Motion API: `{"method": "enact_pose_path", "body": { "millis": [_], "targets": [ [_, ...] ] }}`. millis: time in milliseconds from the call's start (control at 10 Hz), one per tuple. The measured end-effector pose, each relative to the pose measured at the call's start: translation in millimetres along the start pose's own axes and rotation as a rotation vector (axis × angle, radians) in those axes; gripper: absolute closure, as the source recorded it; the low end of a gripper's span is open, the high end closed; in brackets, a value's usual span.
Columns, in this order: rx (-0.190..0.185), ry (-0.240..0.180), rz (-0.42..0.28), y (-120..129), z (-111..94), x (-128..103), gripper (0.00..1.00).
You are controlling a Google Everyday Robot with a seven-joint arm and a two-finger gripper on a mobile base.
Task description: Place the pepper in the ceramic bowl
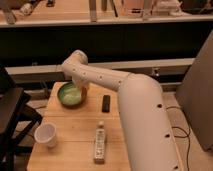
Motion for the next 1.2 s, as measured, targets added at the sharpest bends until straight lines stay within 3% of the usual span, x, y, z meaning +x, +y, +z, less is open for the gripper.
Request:
{"method": "enact_pose_path", "body": {
  "millis": [600,1200],
  "targets": [
    [-0.004,0.005,-0.011,-3.3,4.1,-0.8,0.21],
    [-0.004,0.009,-0.028,-4.1,7.7,-3.7,0.20]
  ]
}}
